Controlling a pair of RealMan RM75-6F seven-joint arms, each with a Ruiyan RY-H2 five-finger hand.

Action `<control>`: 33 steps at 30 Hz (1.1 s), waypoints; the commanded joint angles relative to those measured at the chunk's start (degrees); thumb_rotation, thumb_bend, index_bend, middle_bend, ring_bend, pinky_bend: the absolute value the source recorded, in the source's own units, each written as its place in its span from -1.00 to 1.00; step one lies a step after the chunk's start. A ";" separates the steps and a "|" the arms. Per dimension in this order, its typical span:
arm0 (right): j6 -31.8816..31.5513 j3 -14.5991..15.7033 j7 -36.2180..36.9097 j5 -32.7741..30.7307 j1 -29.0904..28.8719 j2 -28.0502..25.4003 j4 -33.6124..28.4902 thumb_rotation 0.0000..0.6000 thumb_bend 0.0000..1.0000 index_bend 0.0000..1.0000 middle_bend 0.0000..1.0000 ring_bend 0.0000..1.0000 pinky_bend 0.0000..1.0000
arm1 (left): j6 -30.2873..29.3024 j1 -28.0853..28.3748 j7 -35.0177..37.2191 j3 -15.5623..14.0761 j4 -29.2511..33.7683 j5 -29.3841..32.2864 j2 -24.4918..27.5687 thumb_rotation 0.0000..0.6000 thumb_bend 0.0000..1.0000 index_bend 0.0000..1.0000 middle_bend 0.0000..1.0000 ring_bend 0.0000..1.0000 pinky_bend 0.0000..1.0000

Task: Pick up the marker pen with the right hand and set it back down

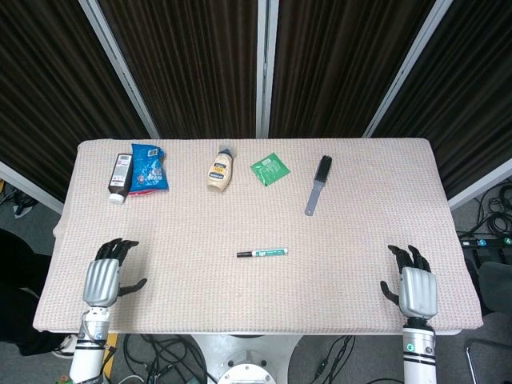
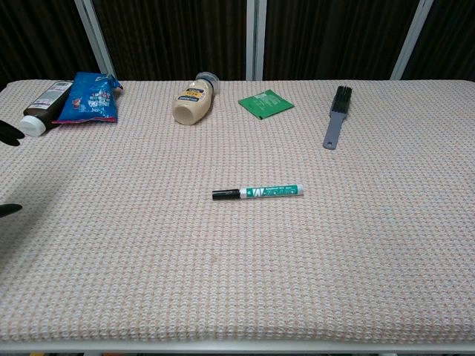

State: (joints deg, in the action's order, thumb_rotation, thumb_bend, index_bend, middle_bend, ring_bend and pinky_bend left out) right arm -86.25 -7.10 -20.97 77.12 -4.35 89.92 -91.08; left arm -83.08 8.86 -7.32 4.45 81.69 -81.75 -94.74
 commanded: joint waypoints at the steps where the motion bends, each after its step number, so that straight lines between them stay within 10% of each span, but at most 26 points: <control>1: 0.12 0.04 -0.63 0.28 -0.28 -0.21 -0.63 1.00 -0.78 -0.55 -0.43 -0.76 -0.53 | -0.10 -0.17 0.42 -0.04 -0.09 0.13 0.01 1.00 -0.86 -0.53 -0.51 -0.72 -0.67; 15: 3.49 -1.77 -6.72 1.74 -5.15 0.11 -3.11 1.00 -0.65 -0.54 -0.40 -0.73 -0.50 | 0.28 0.19 1.06 -0.08 0.02 -0.32 0.46 1.00 -0.87 -0.53 -0.51 -0.72 -0.67; 33: 25.94 -3.96 -14.94 -0.92 -23.05 2.69 4.24 1.00 -0.51 -0.12 -0.17 -0.51 -0.32 | 1.42 0.95 -1.03 -0.24 1.41 -0.14 -0.15 1.00 -0.86 -0.52 -0.51 -0.72 -0.67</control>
State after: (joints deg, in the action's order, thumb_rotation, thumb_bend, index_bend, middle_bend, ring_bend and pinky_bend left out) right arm -62.42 -11.39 -34.14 78.13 -25.77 91.26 -88.40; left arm -81.73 9.74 -8.31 4.19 83.07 -81.94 -94.89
